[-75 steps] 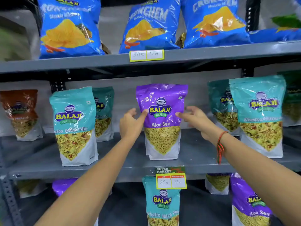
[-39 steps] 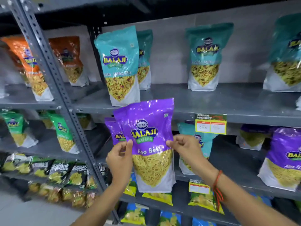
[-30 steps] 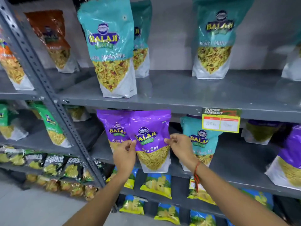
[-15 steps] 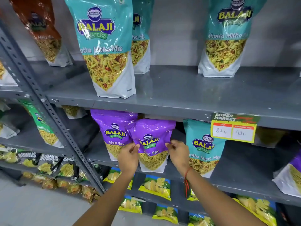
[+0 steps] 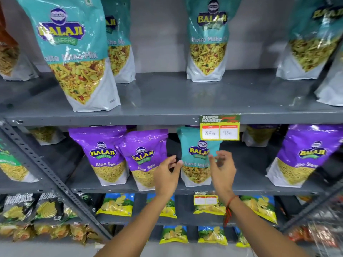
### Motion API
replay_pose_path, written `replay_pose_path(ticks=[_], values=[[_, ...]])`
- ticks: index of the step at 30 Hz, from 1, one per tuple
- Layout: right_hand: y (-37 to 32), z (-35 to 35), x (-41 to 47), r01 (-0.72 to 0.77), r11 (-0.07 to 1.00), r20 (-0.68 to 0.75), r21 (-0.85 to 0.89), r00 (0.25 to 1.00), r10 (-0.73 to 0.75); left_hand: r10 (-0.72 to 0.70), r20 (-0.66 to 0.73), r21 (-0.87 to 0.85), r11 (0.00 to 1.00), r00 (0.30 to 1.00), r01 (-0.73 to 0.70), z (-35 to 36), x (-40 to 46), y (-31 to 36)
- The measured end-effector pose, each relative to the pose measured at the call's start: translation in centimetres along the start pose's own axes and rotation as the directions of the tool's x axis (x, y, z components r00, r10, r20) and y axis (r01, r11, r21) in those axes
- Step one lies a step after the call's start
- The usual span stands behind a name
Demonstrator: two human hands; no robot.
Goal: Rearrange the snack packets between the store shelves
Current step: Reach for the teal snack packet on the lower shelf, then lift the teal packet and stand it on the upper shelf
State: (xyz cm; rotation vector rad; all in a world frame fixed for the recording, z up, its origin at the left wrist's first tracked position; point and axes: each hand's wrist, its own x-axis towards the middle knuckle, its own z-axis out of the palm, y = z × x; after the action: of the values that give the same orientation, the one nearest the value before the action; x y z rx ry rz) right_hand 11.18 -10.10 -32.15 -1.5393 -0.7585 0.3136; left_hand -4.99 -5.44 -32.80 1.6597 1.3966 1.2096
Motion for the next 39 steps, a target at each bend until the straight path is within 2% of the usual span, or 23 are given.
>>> replay_pose_path(ticks=[2, 4, 6, 7, 14, 19, 24, 27, 30, 35, 39], values=[[1.7, -1.0, 2.1, -0.119, 0.992, 0.039, -0.05, 0.992, 0.121, -0.032, 0.061, 0.049, 0.998, 0.998, 0.029, 1.7, 0.3, -0.2], [3.2, -1.5, 3.8, -0.191, 0.976, 0.196, -0.11, 0.958, 0.209, -0.05, 0.1, 0.081, 0.996, 0.994, 0.042, 2.9, 0.7, -0.5], [4.1, -1.7, 4.6, -0.173, 0.977, 0.346, -0.126, 0.915, 0.206, -0.043, 0.084, 0.098, 0.995, 0.996, 0.034, 3.7, 1.2, -0.8], [4.4, -1.8, 4.9, -0.142, 0.982, 0.377, -0.128, 0.909, 0.18, -0.041, 0.057, 0.106, 0.994, 0.998, 0.034, 3.9, 1.5, -1.0], [4.9, -2.4, 4.9, 0.059, 0.97, 0.284, -0.237, 0.959, 0.011, 0.005, -0.029, 0.177, 0.984, 1.0, 0.0, 3.7, 1.6, -1.9], [4.2, -4.4, 1.9, 0.084, 0.964, 0.265, -0.252, 0.964, -0.014, 0.057, -0.02, 0.13, 0.99, 0.998, -0.054, 2.0, -2.2, -2.1], [2.1, -7.5, -2.3, 0.136, 0.967, 0.314, -0.215, 0.947, -0.064, 0.081, -0.064, 0.05, 0.996, 0.995, -0.078, -1.0, -7.5, -0.7], [-0.7, -9.2, -4.3, 0.199, 0.966, 0.332, -0.169, 0.934, -0.134, 0.121, -0.117, -0.024, 0.992, 0.986, -0.125, -2.9, -9.7, 1.0], [-4.7, -10.3, -5.0, 0.276, 0.957, 0.285, -0.094, 0.928, -0.239, 0.164, -0.196, -0.142, 0.971, 0.967, -0.194, -4.7, -10.0, 4.1], [-14.1, -11.1, -2.9, 0.429, 0.902, 0.152, 0.041, 0.89, -0.43, 0.28, -0.331, -0.248, 0.896, 0.901, -0.369, -7.6, -6.6, 12.7], [-21.8, -10.5, 1.2, 0.481, 0.86, 0.044, 0.17, 0.868, -0.494, 0.33, -0.395, -0.316, 0.827, 0.857, -0.464, -9.3, -1.4, 19.8]])
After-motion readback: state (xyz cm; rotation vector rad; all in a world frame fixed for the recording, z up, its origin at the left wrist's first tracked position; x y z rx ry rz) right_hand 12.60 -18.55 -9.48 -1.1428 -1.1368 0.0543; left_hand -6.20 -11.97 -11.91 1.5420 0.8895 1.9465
